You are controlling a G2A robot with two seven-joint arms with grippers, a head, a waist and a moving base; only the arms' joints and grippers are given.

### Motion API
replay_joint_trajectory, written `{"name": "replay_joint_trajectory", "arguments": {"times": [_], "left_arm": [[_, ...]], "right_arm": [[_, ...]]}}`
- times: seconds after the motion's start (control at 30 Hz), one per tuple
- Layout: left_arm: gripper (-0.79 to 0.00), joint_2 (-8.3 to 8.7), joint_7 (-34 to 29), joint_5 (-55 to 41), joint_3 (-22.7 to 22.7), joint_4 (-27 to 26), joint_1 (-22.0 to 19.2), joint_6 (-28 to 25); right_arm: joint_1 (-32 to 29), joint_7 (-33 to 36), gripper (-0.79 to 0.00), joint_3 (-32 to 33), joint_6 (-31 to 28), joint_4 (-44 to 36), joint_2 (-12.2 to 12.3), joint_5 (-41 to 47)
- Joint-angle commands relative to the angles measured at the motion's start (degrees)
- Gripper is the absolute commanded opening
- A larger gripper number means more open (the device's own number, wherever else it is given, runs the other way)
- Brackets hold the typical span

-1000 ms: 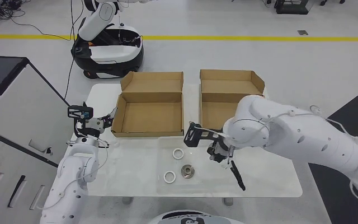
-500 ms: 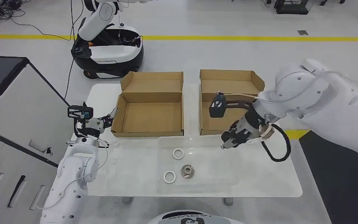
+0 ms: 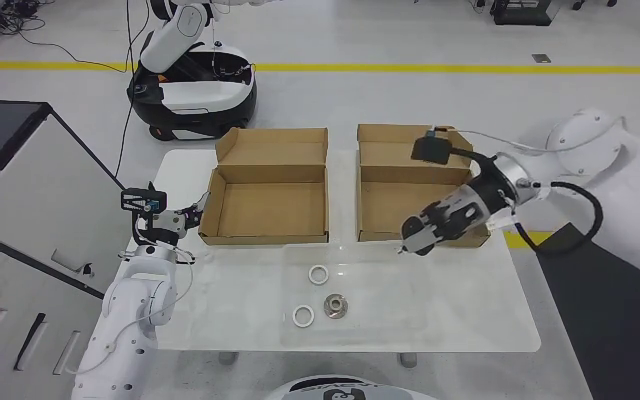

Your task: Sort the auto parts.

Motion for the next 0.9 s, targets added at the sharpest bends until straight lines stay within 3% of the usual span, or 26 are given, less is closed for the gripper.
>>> {"name": "replay_joint_trajectory", "arguments": {"times": [0.0,0.37,0.87], "left_arm": [[0.000,0.00,0.00,0.00,0.00,0.00,0.00,0.00],[0.000,0.00,0.00,0.00,0.00,0.00,0.00,0.00],[0.000,0.00,0.00,0.00,0.00,0.00,0.00,0.00]], "right_arm": [[-0.61,-0.61,-0.785,1.00,-0.61,1.14,-0.20,2.09],[-6.13,-4.54,-0.785,9.25,-4.56,-1.32,-3.19,13.88],[-14.49,-3.34,-0.785,25.44,-3.39,-7.60,-10.02,14.25]]}}
